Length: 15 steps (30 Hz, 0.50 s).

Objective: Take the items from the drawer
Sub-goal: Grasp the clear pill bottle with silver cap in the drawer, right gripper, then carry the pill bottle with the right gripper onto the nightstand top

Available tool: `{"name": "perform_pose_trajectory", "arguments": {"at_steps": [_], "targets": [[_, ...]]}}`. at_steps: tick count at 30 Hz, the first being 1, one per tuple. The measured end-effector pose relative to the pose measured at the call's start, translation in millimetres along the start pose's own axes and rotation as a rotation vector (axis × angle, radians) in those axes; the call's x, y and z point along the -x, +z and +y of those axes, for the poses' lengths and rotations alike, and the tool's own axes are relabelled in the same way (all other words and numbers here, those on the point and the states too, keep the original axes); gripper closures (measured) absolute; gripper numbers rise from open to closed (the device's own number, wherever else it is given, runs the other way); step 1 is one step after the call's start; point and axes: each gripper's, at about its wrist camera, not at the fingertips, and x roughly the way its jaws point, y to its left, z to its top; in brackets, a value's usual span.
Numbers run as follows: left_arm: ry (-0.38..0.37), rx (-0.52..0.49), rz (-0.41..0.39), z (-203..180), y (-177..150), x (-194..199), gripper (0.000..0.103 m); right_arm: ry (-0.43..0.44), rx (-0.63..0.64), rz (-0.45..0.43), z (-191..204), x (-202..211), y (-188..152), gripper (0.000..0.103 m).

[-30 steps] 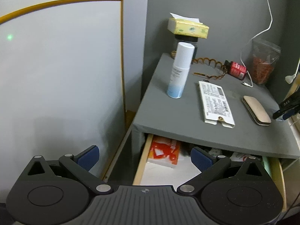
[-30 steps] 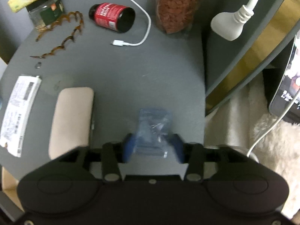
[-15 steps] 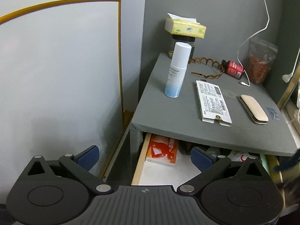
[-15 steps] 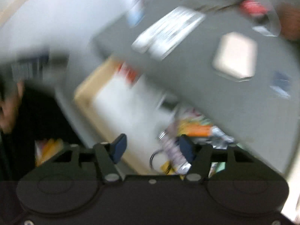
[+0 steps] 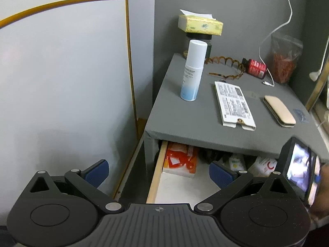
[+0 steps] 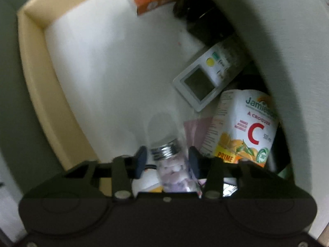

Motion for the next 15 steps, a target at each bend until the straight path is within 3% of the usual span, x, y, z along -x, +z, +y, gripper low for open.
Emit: {"name": "perform_pose_trajectory", "arguments": {"at_steps": [7,12,15], "targets": [[-0.009,0.005,-0.013,0,0,5,0.000,0.070,-0.198,-0.244,-26,65,-41,0.072],[-0.011,0.016,-0.017,4,-1,7,0.000,0.102,-0.449,-0.584,-47,138,-90,0.072],[-0.004,0.017,-0.015,6,-2,7,0.000,0.148,-0.556,-0.747,-63,178,-95,0.072]]}}
